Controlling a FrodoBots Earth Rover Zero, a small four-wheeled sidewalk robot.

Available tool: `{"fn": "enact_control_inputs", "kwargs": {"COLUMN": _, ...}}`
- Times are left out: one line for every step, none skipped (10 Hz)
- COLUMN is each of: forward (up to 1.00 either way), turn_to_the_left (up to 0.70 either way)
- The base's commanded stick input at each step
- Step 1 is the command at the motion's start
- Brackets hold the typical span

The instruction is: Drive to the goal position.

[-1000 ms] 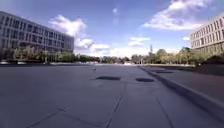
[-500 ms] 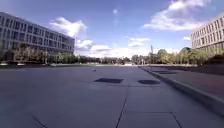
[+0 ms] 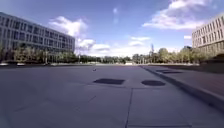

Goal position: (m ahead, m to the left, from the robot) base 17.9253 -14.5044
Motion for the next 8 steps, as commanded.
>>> {"fn": "enact_control_inputs", "kwargs": {"forward": 0.7, "turn_to_the_left": 0.0}}
{"fn": "enact_control_inputs", "kwargs": {"forward": 0.7, "turn_to_the_left": 0.0}}
{"fn": "enact_control_inputs", "kwargs": {"forward": 0.7, "turn_to_the_left": 0.0}}
{"fn": "enact_control_inputs", "kwargs": {"forward": 0.7, "turn_to_the_left": 0.0}}
{"fn": "enact_control_inputs", "kwargs": {"forward": 0.7, "turn_to_the_left": 0.0}}
{"fn": "enact_control_inputs", "kwargs": {"forward": 0.7, "turn_to_the_left": 0.0}}
{"fn": "enact_control_inputs", "kwargs": {"forward": 0.7, "turn_to_the_left": 0.0}}
{"fn": "enact_control_inputs", "kwargs": {"forward": 0.7, "turn_to_the_left": 0.0}}
